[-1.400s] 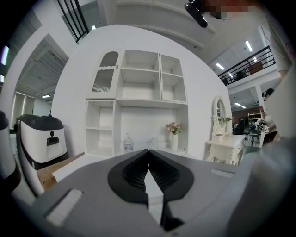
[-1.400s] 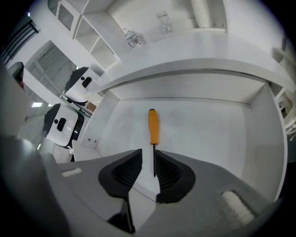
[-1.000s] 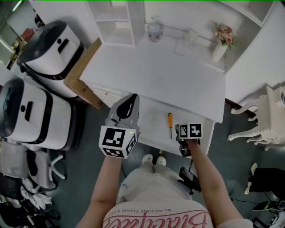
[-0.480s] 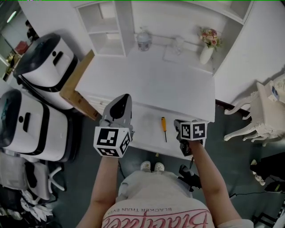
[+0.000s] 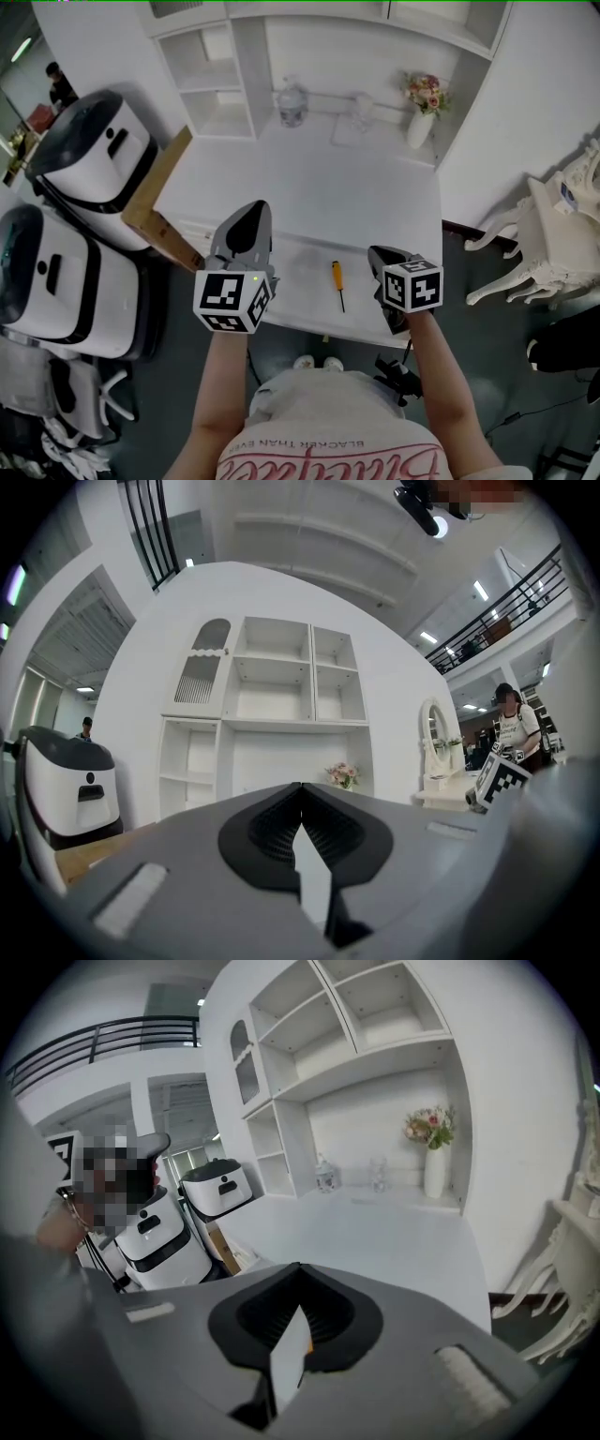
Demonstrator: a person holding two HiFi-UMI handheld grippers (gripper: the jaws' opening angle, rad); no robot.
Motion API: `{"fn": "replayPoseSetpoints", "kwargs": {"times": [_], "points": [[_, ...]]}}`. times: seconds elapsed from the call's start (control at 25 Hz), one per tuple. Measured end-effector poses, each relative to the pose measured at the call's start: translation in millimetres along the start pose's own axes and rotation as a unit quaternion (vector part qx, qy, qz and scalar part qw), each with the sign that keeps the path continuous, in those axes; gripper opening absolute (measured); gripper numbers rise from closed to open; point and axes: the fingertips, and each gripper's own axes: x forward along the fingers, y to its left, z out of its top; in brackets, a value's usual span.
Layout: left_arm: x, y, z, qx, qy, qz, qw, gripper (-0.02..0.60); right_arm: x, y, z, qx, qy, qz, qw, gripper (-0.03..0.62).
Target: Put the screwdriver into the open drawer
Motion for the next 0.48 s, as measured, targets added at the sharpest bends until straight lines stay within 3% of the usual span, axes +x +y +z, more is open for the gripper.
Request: {"fn": "replayPoseSetpoints", "kwargs": {"times": [0.48], "points": [[6,-8,22,0.010,-0.025,-0.017,0.9995,-0.002,-43,15,66,-0.088,-0.098,-0.036,0.991,0.002]]}}
